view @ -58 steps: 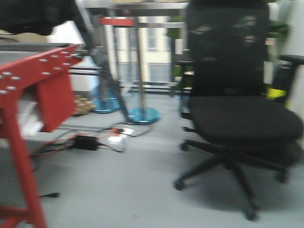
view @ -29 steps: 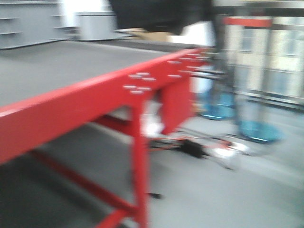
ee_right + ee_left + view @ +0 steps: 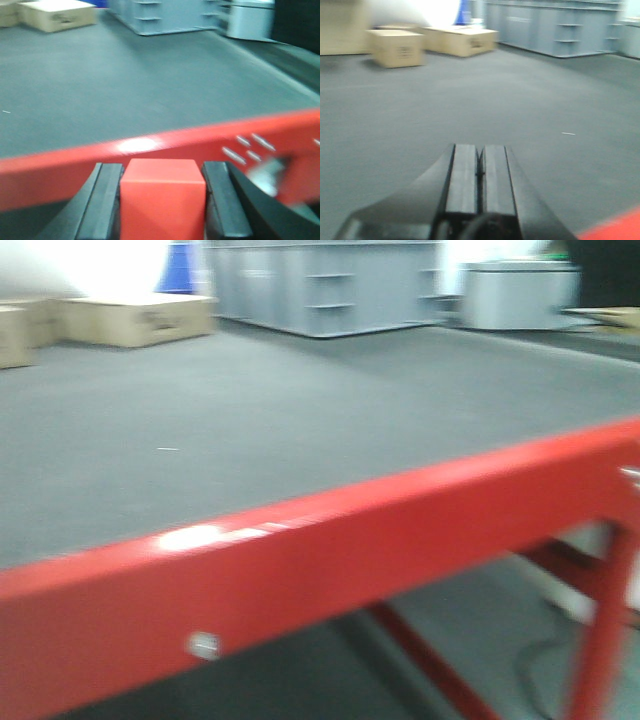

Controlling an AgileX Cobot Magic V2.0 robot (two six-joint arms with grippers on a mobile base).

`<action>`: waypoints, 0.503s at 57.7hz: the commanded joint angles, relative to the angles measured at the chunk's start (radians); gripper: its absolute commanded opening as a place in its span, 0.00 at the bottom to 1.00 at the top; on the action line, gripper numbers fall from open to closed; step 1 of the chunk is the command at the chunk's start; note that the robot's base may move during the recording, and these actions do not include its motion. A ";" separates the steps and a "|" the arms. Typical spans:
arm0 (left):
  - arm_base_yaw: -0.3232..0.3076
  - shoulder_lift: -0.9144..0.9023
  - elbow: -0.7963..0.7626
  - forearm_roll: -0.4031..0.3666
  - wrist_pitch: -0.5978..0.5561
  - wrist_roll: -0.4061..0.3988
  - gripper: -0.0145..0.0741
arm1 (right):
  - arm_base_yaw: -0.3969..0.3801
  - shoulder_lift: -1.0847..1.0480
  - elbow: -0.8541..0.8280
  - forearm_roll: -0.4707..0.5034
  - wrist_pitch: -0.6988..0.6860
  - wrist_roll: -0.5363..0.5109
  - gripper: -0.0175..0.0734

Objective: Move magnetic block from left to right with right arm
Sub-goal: 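Turn the base back toward the table near the cardboard boxes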

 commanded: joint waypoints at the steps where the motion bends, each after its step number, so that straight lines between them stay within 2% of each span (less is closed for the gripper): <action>1: -0.006 -0.010 0.004 -0.005 -0.084 -0.006 0.02 | -0.004 0.016 -0.024 -0.006 -0.086 -0.006 0.44; 29: -0.006 -0.010 0.004 -0.005 -0.084 -0.006 0.02 | -0.004 0.016 -0.024 -0.006 -0.086 -0.006 0.44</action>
